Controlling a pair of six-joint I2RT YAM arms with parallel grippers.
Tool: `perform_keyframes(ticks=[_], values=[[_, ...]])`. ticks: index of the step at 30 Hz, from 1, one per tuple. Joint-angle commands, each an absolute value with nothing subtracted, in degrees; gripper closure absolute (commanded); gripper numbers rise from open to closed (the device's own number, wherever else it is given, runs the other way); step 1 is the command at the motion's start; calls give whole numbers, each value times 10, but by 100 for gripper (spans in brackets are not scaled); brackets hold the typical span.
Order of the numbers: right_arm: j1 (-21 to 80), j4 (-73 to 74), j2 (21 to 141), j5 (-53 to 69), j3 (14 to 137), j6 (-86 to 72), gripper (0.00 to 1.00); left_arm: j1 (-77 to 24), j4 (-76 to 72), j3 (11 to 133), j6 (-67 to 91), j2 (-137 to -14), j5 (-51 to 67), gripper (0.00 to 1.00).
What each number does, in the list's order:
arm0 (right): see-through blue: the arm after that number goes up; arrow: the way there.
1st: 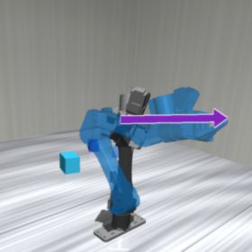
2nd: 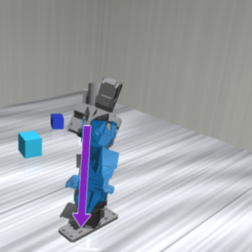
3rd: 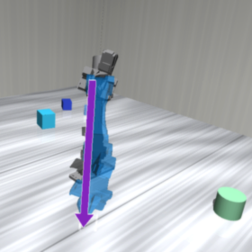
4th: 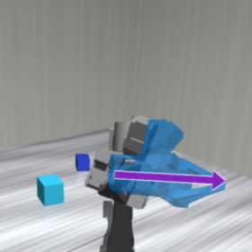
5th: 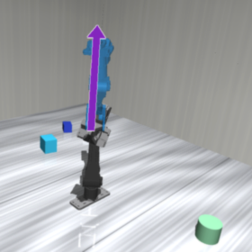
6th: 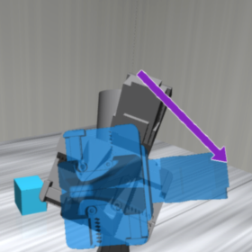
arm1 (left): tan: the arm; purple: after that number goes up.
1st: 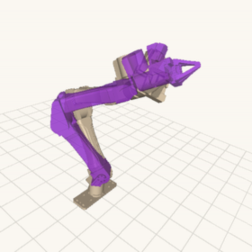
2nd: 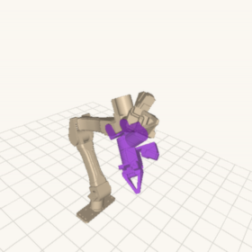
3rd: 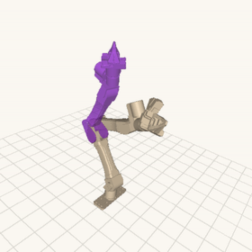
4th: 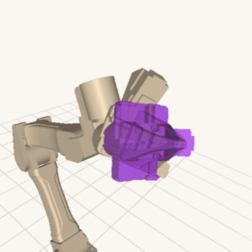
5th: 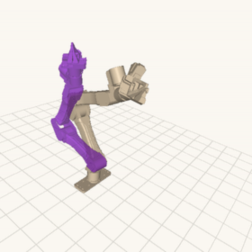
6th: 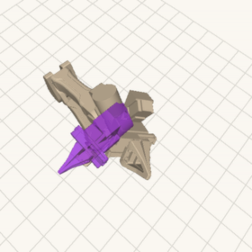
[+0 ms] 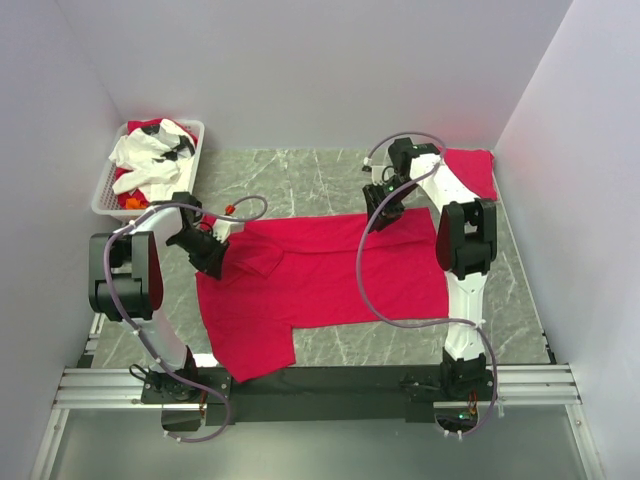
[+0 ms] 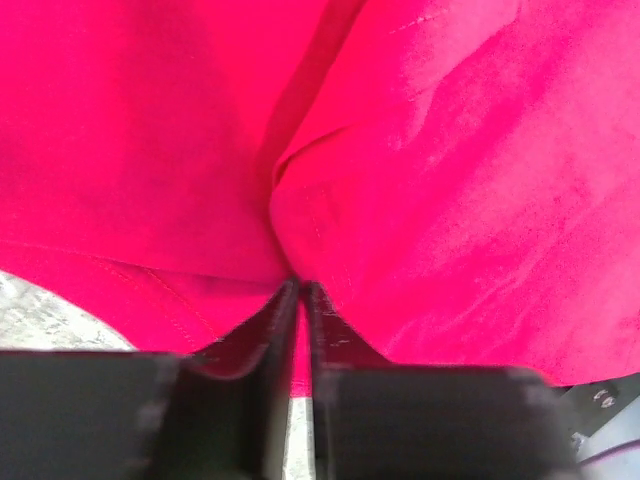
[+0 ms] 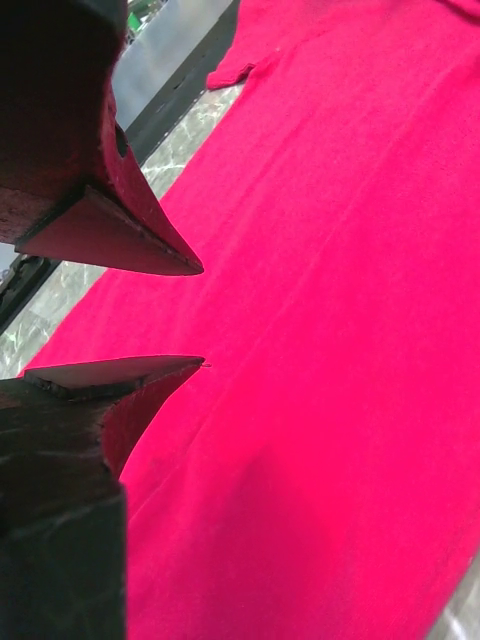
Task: Fold and stack the t-shirts
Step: Fold the tshirt
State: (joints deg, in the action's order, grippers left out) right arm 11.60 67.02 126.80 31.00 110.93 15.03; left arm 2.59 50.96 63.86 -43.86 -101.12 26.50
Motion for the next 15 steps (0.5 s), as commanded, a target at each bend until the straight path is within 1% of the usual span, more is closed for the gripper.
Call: perform_keyframes(ticks=[1,2,3,9,12,13,15], values=[[113,669,1259,311,1130,146,55,23,531,646,-454,-996,281,90],[112,669,1259,309,1129,146,55,23,536,650,-456,-984,293,94],[112,670,1259,308,1129,146,55,23,551,660,-457,-978,297,99],[112,676,1261,300,1132,150,56,14,620,684,-495,-929,315,99],[111,678,1263,295,1135,152,56,4,643,674,-511,-909,312,99],[110,679,1263,295,1135,153,56,-18,645,669,-512,-904,309,99],[109,681,1266,296,1136,154,56,-30,638,650,-513,-894,295,99]])
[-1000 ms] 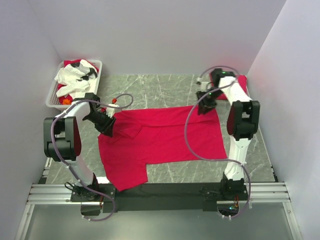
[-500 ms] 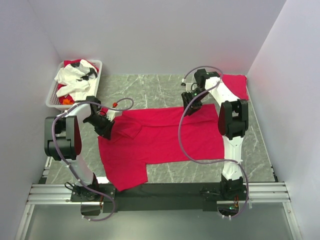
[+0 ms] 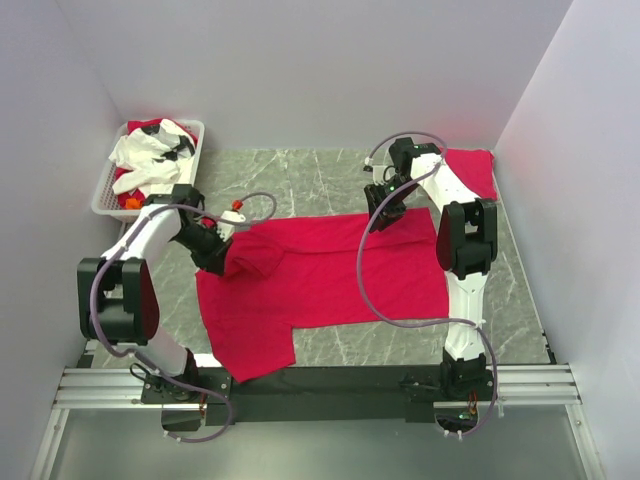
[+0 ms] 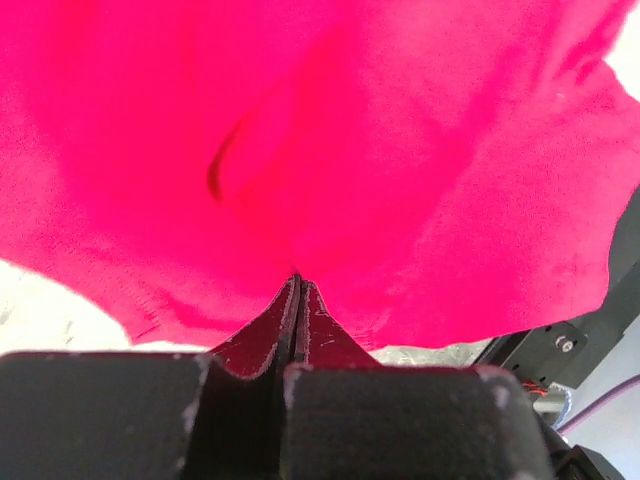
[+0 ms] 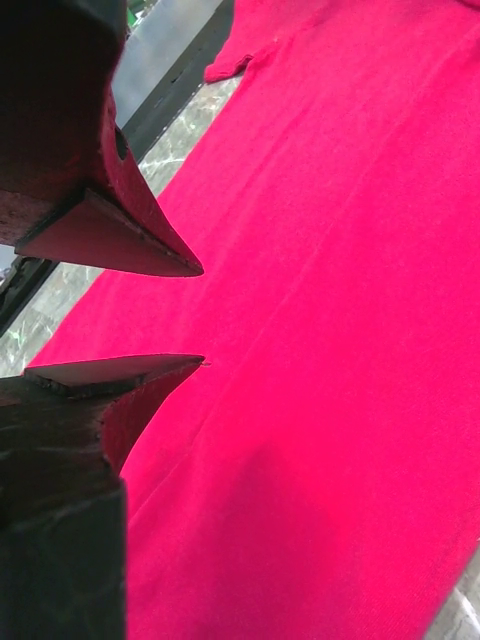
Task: Fold and stack the t-shirts
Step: Fold the tshirt
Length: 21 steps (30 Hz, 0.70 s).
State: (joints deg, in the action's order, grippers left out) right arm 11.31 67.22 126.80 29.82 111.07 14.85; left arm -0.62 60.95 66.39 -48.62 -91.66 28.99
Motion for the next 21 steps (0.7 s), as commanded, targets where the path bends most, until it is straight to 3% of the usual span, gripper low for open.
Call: perform_keyframes(ticks=[1,13,14,15,18,21], values=[[109,683,1266,296,1137,155,56,-39,635,643,-514,-890,291,99],[103,684,1266,298,1123,158,56,-91,615,601,-512,-897,268,98],[104,684,1267,297,1123,158,56,-91,613,599,-510,-905,256,95],[103,684,1266,296,1121,159,56,-90,608,596,-507,-906,252,79],[101,683,1260,295,1114,160,56,-82,602,613,-511,-895,266,62],[99,679,1257,295,1104,159,56,-82,599,645,-508,-880,302,55]])
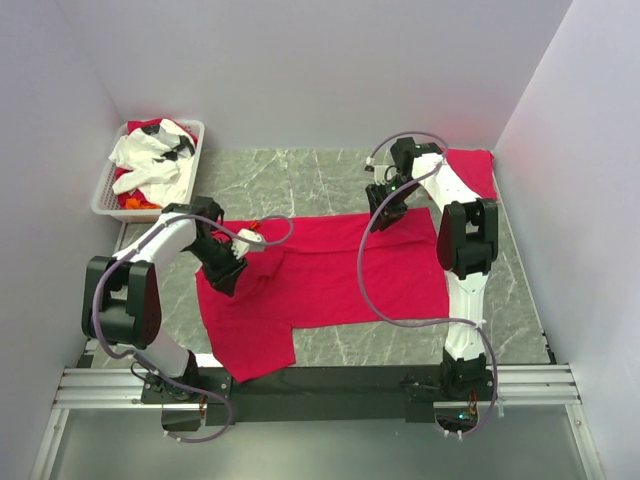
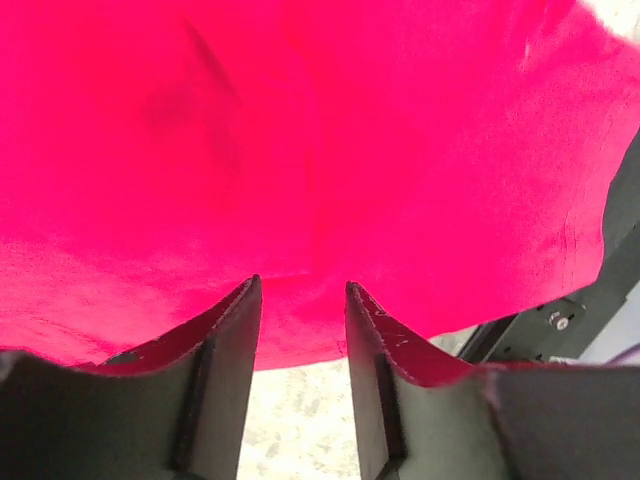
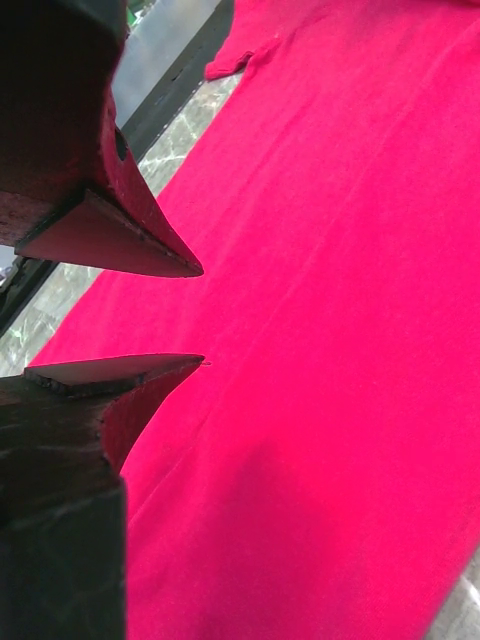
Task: Fold and stack the t-shirts
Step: Fold the tshirt
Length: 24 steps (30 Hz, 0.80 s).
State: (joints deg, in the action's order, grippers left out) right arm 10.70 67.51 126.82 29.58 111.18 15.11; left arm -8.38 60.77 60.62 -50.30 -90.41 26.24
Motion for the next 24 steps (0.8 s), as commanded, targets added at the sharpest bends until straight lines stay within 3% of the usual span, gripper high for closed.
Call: perform_keyframes(ticks=[1,5,10,12,24], values=[[98,678,1255,296,1101,157,56,-82,595,652,-505,-876,308,55],[93,674,1252,298,1092,156,56,-100,504,650,-478,-849,302,51],[89,675,1255,294,1099,153,56,-172,422,642,-467,-846,252,30],[84,674,1254,292,1098,152,56,-205,391,643,-468,-849,225,26],[50,683,1270,313,1100,148,57,-353,316,572,-575,-852,92,36]])
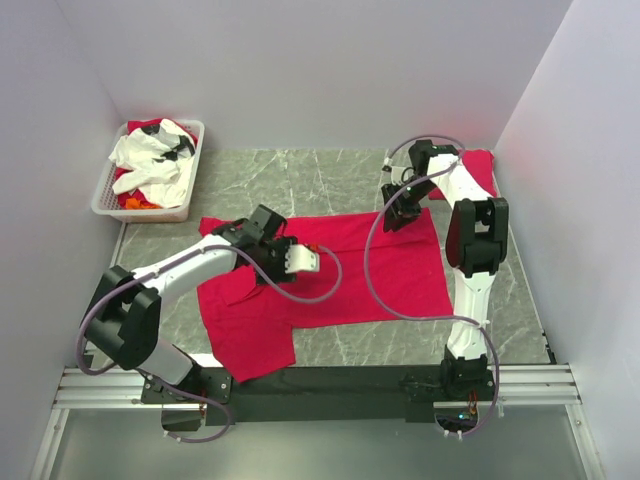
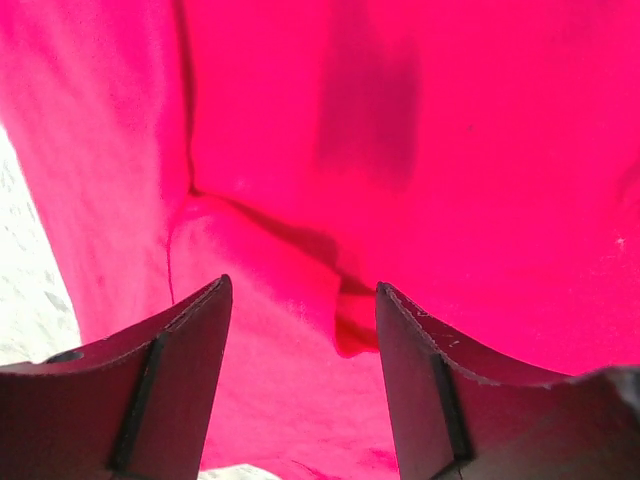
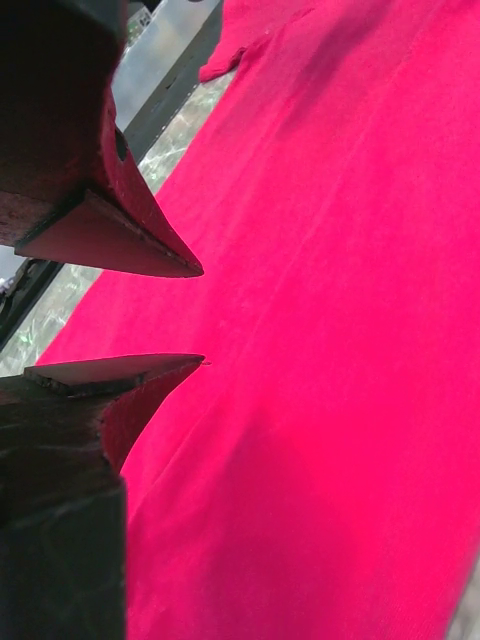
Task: Fold and stack the t-shirts
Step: Fold the tshirt
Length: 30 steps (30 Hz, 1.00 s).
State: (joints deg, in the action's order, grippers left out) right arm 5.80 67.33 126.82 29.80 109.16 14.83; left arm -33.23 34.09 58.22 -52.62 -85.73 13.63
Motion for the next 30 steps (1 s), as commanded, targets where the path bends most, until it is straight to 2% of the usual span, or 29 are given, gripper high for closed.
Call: perform_keyframes(ticks=[1,8,13,14,18,20,22,23,24,25,30], values=[[47,684,1271,316,1100,148,57,-359,314,568,-592,-854,84,36],[36,691,1282,330,1100,148,57,-380,279,538,-649,-885,22,36],[30,692,1283,336,1097,148,57,-380,248,519,-676,-896,2,42],[30,693,1283,336,1098,148,57,-381,244,517,-678,-896,2,45],[25,695,1285,336,1098,148,57,-362,259,543,-647,-896,37,68],[24,692,1281,334,1091,148,57,-345,292,578,-613,-900,64,75],[24,691,1280,334,1087,149,57,-315,323,610,-581,-906,109,92],[23,691,1280,335,1086,149,57,-303,332,619,-571,-908,126,92],[22,690,1280,336,1085,149,57,-278,342,627,-562,-911,157,98],[22,690,1280,336,1084,149,57,-266,352,647,-543,-919,176,99],[22,691,1282,342,1081,151,57,-178,423,704,-479,-959,300,99]])
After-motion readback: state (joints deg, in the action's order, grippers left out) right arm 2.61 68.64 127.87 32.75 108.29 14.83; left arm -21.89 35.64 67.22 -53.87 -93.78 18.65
